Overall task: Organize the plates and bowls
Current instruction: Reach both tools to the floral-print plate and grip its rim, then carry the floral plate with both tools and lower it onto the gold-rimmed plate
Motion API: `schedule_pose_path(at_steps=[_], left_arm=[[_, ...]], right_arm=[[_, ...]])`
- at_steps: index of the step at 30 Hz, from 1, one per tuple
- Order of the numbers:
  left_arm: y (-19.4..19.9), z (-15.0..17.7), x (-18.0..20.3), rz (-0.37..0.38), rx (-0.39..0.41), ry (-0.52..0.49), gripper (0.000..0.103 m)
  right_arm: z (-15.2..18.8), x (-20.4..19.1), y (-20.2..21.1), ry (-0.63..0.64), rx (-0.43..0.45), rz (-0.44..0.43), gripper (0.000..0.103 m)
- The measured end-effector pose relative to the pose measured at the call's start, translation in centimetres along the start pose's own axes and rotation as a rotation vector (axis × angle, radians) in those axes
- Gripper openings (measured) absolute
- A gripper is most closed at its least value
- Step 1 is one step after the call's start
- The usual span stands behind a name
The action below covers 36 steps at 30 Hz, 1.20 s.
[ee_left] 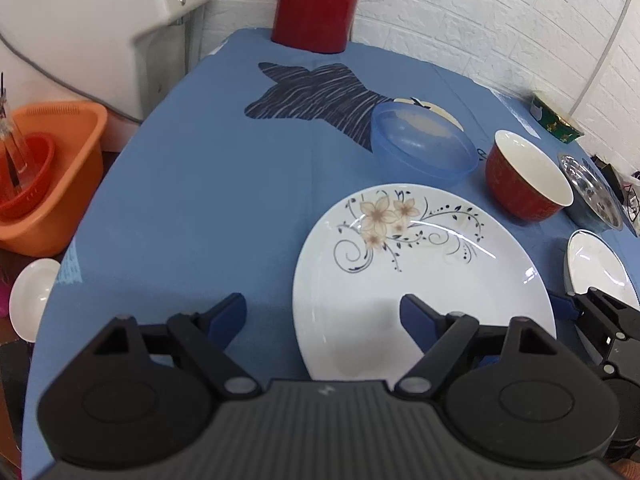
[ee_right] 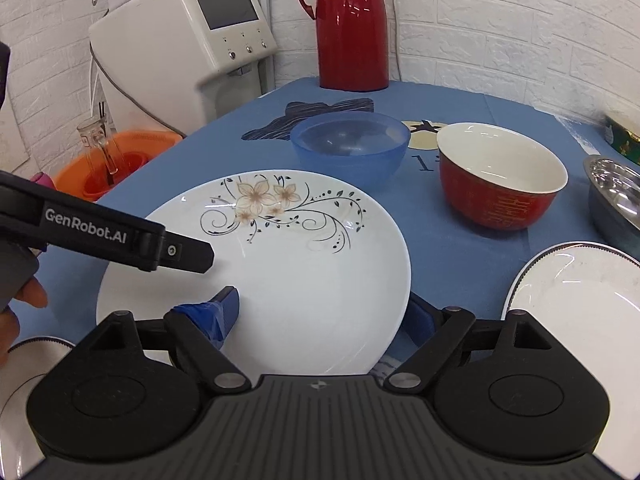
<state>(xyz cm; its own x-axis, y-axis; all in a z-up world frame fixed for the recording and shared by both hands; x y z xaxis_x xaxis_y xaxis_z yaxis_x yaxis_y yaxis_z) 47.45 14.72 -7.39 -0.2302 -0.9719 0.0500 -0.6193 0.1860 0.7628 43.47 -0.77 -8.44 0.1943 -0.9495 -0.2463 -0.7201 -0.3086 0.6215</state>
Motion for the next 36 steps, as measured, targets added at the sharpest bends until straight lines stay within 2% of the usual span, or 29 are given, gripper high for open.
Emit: schedule_pose_path(at_steps=[4, 6, 8, 9, 12, 14, 17, 22, 26, 29, 36], left_arm=[[-0.1, 0.1, 0.2, -0.013, 0.005, -0.021, 0.081], [-0.1, 0.2, 0.3, -0.029, 0.008, -0.036, 0.074], [0.0, 0.1, 0.6, -0.030, 0.025, -0.057, 0.049], [0.2, 0.0, 0.9, -0.020, 0.028, -0.066, 0.044], [0.2, 0.0, 1.0, -0.032, 0.031, -0.060, 0.041], [0.4, -0.1, 1.1, -0.031, 0.032, -0.043, 0.032], [1.7, -0.8, 1.4, -0.080, 0.078, -0.070, 0.032], [5.1, -2.0, 1.5, -0.073, 0.134, -0.070, 0.032], [8.3, -1.6, 1.9, -0.080, 0.163, -0.065, 0.031], [10.6, 0.0, 2.1, -0.071, 0.168, -0.053, 0.031], [14.0, 6.8, 2.9, -0.092, 0.138, -0.038, 0.031]], right_arm=[[0.2, -0.1, 0.1, -0.018, 0.020, 0.020, 0.073], [0.4, -0.6, 0.1, 0.001, 0.009, 0.006, 0.074], [0.5, -0.6, 0.3, 0.011, 0.022, -0.001, 0.071], [0.6, -0.5, 0.4, 0.015, 0.030, -0.008, 0.068], [0.5, -0.4, 0.5, 0.010, 0.032, -0.001, 0.065], [0.4, -0.5, 0.5, -0.006, 0.022, 0.002, 0.065], [-0.1, -0.9, 1.4, -0.026, 0.044, -0.019, 0.066], [-1.5, -2.1, 4.3, -0.009, 0.103, -0.027, 0.066], [-0.9, -3.5, 7.2, 0.017, 0.122, -0.041, 0.066], [0.7, -4.7, 9.2, 0.025, 0.126, -0.055, 0.067], [6.2, -6.4, 12.6, -0.017, 0.089, -0.082, 0.068]])
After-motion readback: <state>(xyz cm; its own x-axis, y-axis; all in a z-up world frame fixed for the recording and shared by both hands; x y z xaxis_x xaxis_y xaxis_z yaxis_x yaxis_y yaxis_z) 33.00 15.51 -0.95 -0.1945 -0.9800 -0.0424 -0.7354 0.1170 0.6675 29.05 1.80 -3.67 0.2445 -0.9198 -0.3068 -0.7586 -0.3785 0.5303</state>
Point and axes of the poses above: each gripper's, at about its wrist camera, not at the fingertips, and y roughly against the way its jaws point, x to its right, z to its underside, the point moved 6 cm from there along -y, roughly the way its jaws point, and after that the axes turned 13 degrees about -y, right-handed, at the moved point
